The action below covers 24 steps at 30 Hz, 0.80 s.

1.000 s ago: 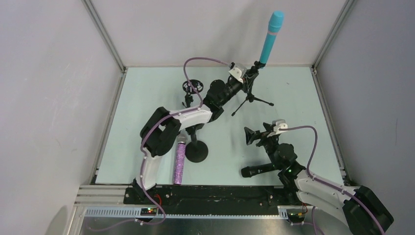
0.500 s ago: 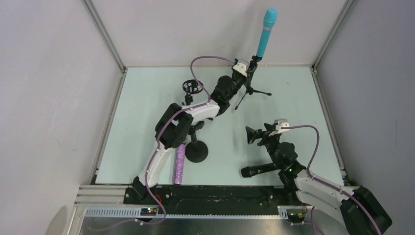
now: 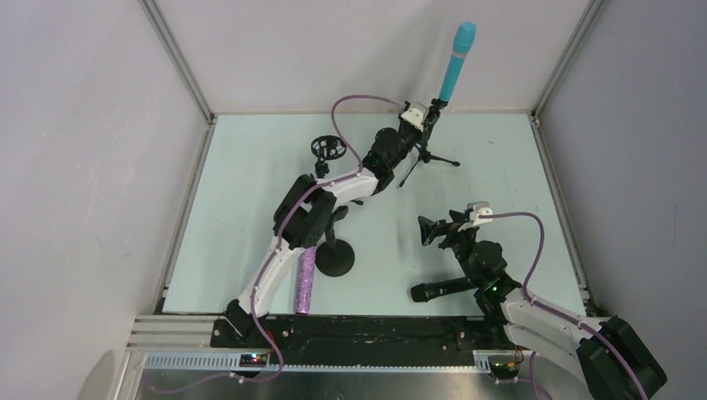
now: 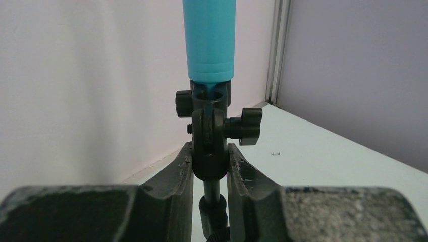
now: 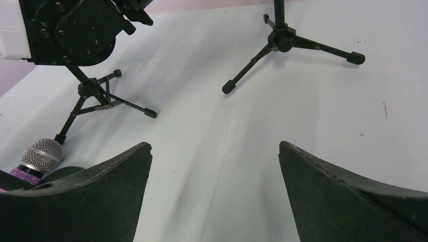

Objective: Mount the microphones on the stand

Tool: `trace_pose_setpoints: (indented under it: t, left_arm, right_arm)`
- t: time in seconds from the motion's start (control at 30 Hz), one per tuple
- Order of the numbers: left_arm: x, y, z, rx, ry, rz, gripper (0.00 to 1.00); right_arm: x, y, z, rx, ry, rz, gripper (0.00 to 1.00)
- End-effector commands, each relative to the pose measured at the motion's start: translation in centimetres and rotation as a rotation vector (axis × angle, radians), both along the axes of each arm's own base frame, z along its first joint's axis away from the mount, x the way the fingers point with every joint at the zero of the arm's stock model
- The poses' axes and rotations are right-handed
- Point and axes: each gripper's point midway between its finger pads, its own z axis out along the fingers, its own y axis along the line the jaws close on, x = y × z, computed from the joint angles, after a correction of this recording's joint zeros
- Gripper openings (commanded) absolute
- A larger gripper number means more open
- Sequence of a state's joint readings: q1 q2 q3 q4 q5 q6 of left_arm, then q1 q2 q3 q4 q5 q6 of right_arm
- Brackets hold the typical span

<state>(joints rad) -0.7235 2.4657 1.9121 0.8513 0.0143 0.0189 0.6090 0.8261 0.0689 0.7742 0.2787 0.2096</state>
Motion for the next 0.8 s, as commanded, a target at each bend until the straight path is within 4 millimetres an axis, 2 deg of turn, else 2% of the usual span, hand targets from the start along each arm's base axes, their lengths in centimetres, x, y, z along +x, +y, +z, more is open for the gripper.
trace_pose_setpoints:
  t: [0.0,0.17,0.23,0.4,0.5,0.57,0.63,0.77]
  left_arm:
    - [-0.7,0.8,7.9,-0.140,-0.156,-0.015,0.00]
    - [-0.5,0.9,6.9,-0.131,-0.139,-0.006,0.03]
    - [-0.5,1.0,6.7,-0.130,-0.136,-0.002,0.09]
    - [-0.6,1.1,6.5,-0.127,-0.132,-0.001,0.35]
    - [-0.7,1.0,6.2,-0.124,-0.130,-0.006,0.42]
    - [-0.8,1.1,6.4,-0.125,-0.132,-0.006,0.57]
    - [-0.8,1.2,6.4,-0.126,-0.133,-0.004,0.68]
    - [-1.1,1.4,6.6,-0.129,-0.138,-0.006,0.83]
  right_arm:
    - [0.2,0.2,1.0,0.026,-0.021,0.004,1.00]
    - [0.2,0.2,1.0,0.025,-0.019,0.004,1.00]
    - [0.3,0.2,1.0,0.025,-0.019,0.004,1.00]
    - [0.3,0.1,0.9,0.023,-0.016,0.003,1.00]
    - [0.3,0.1,0.9,0.022,-0.014,0.001,1.00]
    - [0.3,0.1,1.0,0.024,-0.015,0.001,1.00]
    - [0.3,0.1,1.0,0.024,-0.015,0.002,1.00]
    - [0.4,0.1,1.0,0.025,-0.014,0.001,1.00]
